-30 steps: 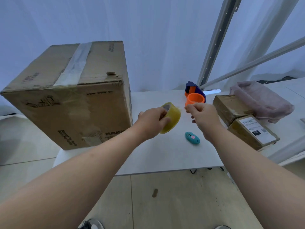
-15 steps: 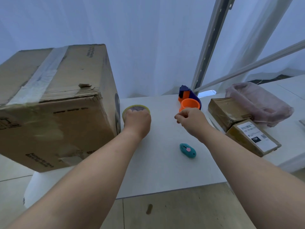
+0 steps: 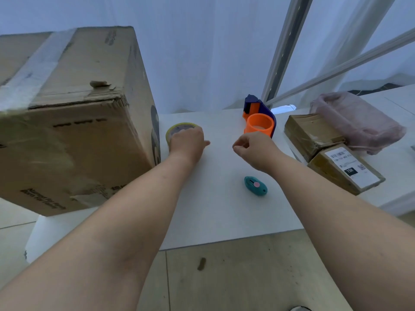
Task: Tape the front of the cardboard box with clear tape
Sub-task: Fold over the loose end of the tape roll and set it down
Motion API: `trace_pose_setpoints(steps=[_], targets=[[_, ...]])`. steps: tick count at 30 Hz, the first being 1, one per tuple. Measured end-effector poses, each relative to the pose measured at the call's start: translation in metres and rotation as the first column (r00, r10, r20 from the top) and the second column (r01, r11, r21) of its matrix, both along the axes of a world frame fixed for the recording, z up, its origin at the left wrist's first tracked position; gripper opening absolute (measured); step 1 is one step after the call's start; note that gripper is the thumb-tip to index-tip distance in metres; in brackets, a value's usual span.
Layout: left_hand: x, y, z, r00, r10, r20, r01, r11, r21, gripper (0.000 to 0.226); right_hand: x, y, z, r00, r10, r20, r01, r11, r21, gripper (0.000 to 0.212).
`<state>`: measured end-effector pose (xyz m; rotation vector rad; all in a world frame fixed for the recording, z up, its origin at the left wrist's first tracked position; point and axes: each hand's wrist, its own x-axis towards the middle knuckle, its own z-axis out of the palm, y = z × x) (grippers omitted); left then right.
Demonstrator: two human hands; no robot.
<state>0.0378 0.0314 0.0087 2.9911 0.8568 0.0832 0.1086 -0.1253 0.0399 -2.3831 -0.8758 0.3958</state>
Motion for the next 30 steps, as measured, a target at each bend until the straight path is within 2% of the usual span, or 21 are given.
trace_pose_setpoints(steps=[2, 4, 6, 7, 9, 12, 17, 25, 30], targets=[[-0.001, 0.0, -0.002, 1.0, 0.017, 0.02, -0.016, 0.999, -0.04, 0.046, 0.0, -0.011, 0.0, 0.996, 0.011, -0.093, -0.018, 0.997, -0.078, 0.022], [-0.007, -0.003, 0.0, 0.999, 0.01, 0.04, -0.008, 0.999, -0.036, 0.048, -0.004, -0.024, -0.006, 0.984, 0.017, -0.177, -0.069, 0.954, -0.292, 0.033], [-0.016, -0.006, 0.003, 0.999, -0.02, 0.033, 0.019, 1.0, 0.02, 0.047, -0.011, -0.035, -0.017, 0.988, 0.049, -0.148, -0.117, 0.858, -0.501, 0.047], [-0.022, -0.009, 0.004, 0.999, -0.035, 0.027, 0.033, 0.998, 0.055, 0.046, -0.014, -0.037, -0.023, 0.991, 0.062, -0.121, -0.116, 0.847, -0.519, 0.048], [-0.032, -0.013, 0.006, 0.999, -0.041, 0.011, 0.04, 0.995, 0.086, 0.041, -0.018, -0.037, -0.029, 0.994, 0.051, -0.099, -0.087, 0.907, -0.412, 0.043], [-0.043, -0.016, 0.009, 1.0, 0.001, -0.005, -0.002, 0.999, -0.055, 0.042, -0.021, -0.027, -0.03, 1.0, 0.001, -0.015, -0.004, 0.975, -0.22, 0.037], [-0.04, -0.008, 0.008, 0.998, -0.012, 0.058, 0.02, 0.992, -0.128, 0.048, -0.013, 0.007, -0.026, 0.984, -0.133, 0.116, 0.134, 0.991, 0.004, 0.03], [-0.013, 0.004, 0.01, 0.997, -0.041, 0.065, 0.047, 0.994, -0.102, 0.049, 0.027, 0.06, -0.04, 0.965, -0.123, 0.232, 0.139, 0.989, -0.052, 0.036], [-0.002, 0.007, 0.005, 0.997, -0.038, 0.074, 0.044, 0.995, -0.085, 0.051, 0.04, 0.069, -0.056, 0.966, -0.1, 0.24, 0.133, 0.984, -0.123, 0.04]])
